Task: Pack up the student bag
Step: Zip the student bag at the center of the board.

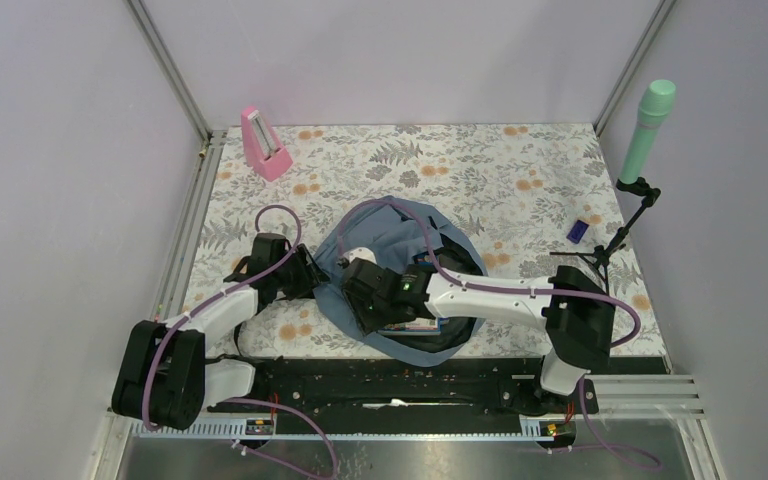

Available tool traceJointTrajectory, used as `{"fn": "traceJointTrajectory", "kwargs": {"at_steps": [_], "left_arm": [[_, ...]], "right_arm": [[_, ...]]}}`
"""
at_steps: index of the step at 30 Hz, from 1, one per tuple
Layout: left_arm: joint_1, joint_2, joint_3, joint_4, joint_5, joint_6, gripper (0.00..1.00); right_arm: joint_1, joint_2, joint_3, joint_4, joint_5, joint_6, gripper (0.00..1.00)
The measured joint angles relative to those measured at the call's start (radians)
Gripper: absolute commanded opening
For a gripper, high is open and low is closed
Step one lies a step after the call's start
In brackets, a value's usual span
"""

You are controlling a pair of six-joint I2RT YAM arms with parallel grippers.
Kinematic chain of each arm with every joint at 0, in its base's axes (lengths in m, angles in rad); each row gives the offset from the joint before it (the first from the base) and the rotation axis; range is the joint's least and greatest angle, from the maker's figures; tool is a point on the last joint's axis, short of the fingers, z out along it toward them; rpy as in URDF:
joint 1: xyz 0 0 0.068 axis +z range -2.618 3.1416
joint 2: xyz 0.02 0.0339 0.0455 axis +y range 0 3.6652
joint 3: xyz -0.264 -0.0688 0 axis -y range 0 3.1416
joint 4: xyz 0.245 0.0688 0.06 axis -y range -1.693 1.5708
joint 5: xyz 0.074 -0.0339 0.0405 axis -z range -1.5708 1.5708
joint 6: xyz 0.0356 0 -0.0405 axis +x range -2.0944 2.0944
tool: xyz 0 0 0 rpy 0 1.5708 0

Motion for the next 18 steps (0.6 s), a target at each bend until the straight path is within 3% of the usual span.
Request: {"fn": "traceJointTrajectory", "kwargs": {"at_steps": [7, 18], "left_arm": [[0.000, 0.006, 0.000, 0.000, -0.001, 0.000, 0.47], [0.000, 0.009, 0.000, 0.000, -0.002, 0.000, 0.45]], "right_arm": [[-0.066, 0.000, -0.029, 0.084, -0.061, 0.040, 0.38], [-0.078, 0.000, -0.065, 0.106, -0.092, 0.061, 0.21]]}}
